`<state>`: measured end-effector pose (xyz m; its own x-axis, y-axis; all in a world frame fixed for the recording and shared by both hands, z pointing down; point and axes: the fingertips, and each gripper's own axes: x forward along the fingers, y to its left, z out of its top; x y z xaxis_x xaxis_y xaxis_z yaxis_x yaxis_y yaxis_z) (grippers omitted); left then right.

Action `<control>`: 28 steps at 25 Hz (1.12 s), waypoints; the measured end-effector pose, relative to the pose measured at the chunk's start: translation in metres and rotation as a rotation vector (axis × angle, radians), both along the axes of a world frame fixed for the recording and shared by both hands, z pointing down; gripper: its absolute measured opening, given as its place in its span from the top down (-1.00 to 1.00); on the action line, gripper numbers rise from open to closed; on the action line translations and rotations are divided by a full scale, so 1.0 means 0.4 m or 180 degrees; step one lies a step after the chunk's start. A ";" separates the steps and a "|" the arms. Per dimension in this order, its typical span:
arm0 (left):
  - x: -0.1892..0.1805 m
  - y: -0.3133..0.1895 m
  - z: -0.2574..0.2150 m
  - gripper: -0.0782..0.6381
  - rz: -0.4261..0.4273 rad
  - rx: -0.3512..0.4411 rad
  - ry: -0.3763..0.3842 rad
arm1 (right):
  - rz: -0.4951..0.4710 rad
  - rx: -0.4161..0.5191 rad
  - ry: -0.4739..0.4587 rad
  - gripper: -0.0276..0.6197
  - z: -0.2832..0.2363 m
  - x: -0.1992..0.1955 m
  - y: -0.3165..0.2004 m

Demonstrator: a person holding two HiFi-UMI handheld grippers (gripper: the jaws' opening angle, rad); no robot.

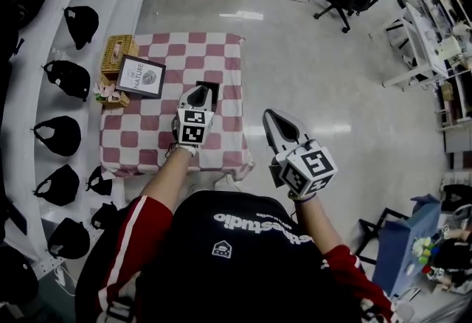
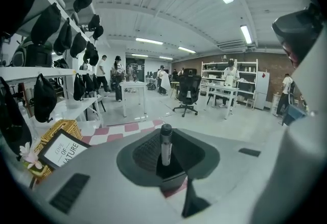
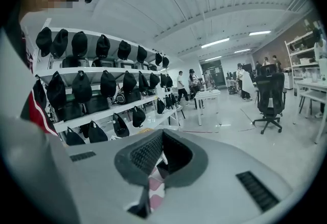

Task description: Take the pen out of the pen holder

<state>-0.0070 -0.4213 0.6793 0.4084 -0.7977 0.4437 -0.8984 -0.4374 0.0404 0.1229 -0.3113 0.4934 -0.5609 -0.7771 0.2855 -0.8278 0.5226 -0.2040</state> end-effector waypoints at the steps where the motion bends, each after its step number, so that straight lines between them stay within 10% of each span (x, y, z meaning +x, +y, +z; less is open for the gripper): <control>1: -0.002 0.003 -0.011 0.59 0.0008 0.0017 0.0017 | 0.0009 0.0014 0.0006 0.91 -0.009 -0.004 0.004; 28: -0.135 0.215 -0.307 0.58 0.0454 0.0418 0.0225 | 0.0420 0.0275 -0.0104 0.91 -0.099 -0.139 0.125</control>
<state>-0.0612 -0.3354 0.5564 0.5477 -0.7787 0.3060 -0.8239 -0.5656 0.0355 0.0672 -0.2614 0.4536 -0.4601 -0.8655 0.1978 -0.8842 0.4264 -0.1909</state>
